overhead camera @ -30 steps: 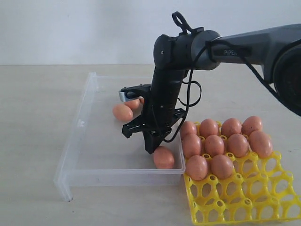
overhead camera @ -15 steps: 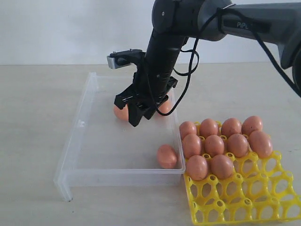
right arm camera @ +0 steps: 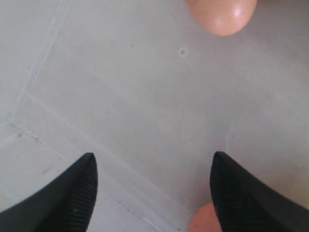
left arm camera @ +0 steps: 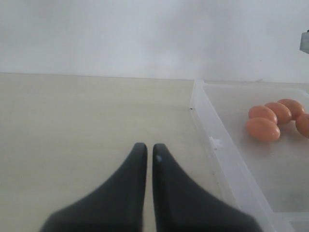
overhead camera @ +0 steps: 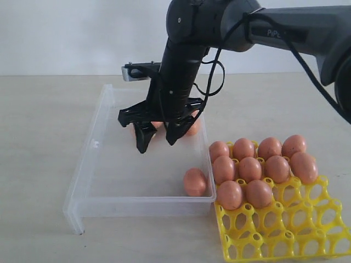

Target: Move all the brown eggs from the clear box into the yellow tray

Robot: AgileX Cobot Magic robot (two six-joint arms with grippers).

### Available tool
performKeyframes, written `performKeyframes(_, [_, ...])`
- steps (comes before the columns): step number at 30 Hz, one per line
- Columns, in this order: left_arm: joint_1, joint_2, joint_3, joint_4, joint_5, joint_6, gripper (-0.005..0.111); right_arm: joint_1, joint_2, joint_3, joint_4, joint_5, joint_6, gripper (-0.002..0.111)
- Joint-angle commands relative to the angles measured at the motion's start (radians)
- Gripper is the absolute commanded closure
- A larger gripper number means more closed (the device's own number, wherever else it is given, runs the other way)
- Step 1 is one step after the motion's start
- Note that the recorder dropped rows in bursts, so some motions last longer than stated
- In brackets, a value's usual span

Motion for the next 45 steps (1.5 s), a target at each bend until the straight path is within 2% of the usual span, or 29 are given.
performKeyframes(1, [0.003, -0.002, 0.003, -0.003, -0.008, 0.002, 0.103, 0.047, -0.017, -0.004, -0.023, 0.005, 0.05, 0.049])
performKeyframes(8, [0.003, -0.002, 0.003, -0.003, -0.008, 0.002, 0.103, 0.085, -0.072, -0.004, -0.205, 0.005, 0.099, 0.049])
performKeyframes(11, [0.003, -0.002, 0.003, -0.003, -0.008, 0.002, 0.103, 0.085, -0.095, -0.004, -0.181, 0.005, -0.033, 0.061])
performKeyframes(13, [0.003, -0.002, 0.003, -0.003, -0.008, 0.002, 0.103, 0.085, -0.107, -0.004, -0.176, 0.005, -0.117, 0.073])
performKeyframes(17, [0.003, -0.002, 0.003, -0.003, -0.008, 0.002, 0.103, 0.085, -0.148, -0.004, -0.169, 0.005, -0.127, 0.09])
performKeyframes(20, [0.003, -0.002, 0.003, -0.003, -0.008, 0.002, 0.103, 0.107, -0.204, -0.004, -0.212, 0.005, -0.127, 0.108])
performKeyframes(23, [0.003, -0.002, 0.003, -0.003, -0.008, 0.002, 0.103, 0.173, -0.265, 0.001, -0.422, 0.005, -0.057, 0.109])
performKeyframes(25, [0.003, -0.002, 0.003, -0.003, -0.008, 0.002, 0.103, 0.239, -0.293, 0.024, -0.659, 0.005, -0.021, 0.109])
performKeyframes(27, [0.003, -0.002, 0.003, -0.003, -0.008, 0.002, 0.103, 0.306, -0.308, 0.079, -1.025, 0.005, 0.058, 0.109])
performKeyframes(29, [0.003, -0.002, 0.003, -0.003, -0.008, 0.002, 0.103, 0.333, -0.315, 0.142, -1.259, 0.005, 0.193, 0.109])
performKeyframes(30, [0.003, -0.002, 0.003, -0.003, -0.008, 0.002, 0.103, 0.335, -0.315, 0.173, -1.312, 0.005, 0.23, 0.109])
performKeyframes(32, [0.003, -0.002, 0.003, -0.003, -0.008, 0.002, 0.103, 0.328, -0.309, 0.203, -1.266, 0.005, 0.218, 0.109])
performKeyframes(37, [0.003, -0.002, 0.003, -0.003, -0.008, 0.002, 0.103, 0.238, -0.304, 0.21, -0.758, 0.005, 0.116, 0.109])
performKeyframes(42, [0.003, -0.002, 0.003, -0.003, -0.008, 0.002, 0.103, 0.196, -0.304, 0.21, -0.692, 0.005, 0.126, 0.109])
performKeyframes(45, [0.003, -0.002, 0.003, -0.003, -0.008, 0.002, 0.103, 0.196, -0.304, 0.21, -0.561, 0.005, 0.017, 0.109])
